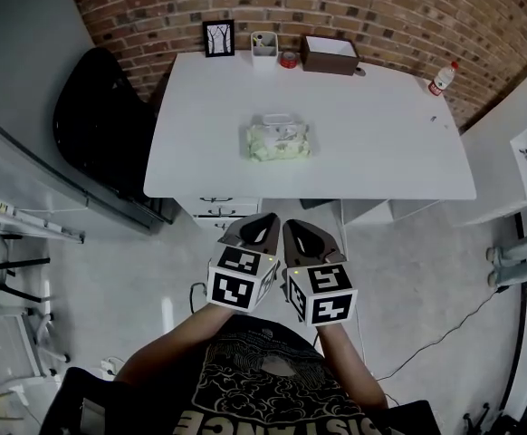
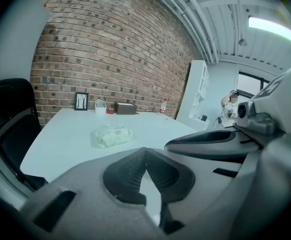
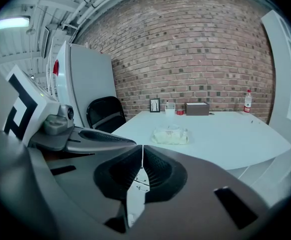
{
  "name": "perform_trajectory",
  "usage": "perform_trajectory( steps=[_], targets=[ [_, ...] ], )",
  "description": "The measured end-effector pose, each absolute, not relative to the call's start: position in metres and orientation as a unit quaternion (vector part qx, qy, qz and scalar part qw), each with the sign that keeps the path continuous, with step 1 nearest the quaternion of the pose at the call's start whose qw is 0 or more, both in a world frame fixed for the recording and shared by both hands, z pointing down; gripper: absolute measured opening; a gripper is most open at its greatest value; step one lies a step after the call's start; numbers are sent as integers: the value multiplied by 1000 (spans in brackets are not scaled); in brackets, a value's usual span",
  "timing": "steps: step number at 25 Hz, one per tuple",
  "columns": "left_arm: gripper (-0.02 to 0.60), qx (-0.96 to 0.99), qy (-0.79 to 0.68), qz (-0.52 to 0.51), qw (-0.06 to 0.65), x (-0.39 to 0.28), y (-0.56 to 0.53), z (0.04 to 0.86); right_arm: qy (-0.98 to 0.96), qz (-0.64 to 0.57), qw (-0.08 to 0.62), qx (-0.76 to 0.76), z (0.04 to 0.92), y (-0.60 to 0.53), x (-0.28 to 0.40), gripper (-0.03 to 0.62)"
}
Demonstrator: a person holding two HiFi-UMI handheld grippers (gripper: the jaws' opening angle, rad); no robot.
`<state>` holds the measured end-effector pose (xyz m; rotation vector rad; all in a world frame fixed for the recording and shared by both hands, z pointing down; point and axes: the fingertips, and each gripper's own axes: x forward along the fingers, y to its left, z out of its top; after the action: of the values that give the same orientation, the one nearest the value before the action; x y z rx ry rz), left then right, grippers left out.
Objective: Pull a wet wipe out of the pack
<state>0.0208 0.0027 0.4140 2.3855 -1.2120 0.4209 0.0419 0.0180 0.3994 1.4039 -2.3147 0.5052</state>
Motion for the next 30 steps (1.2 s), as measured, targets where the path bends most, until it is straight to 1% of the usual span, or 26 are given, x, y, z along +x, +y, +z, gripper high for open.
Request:
perform_trajectory(
  steps=[21,30],
  targets=[
    [12,884,-380,149,228,-23,-60,424,-787,200,200,548,408,-46,-2,20],
    [12,883,-381,155,225,-21,-77,429,-785,201,198,551,413,-63,4,20]
  ],
)
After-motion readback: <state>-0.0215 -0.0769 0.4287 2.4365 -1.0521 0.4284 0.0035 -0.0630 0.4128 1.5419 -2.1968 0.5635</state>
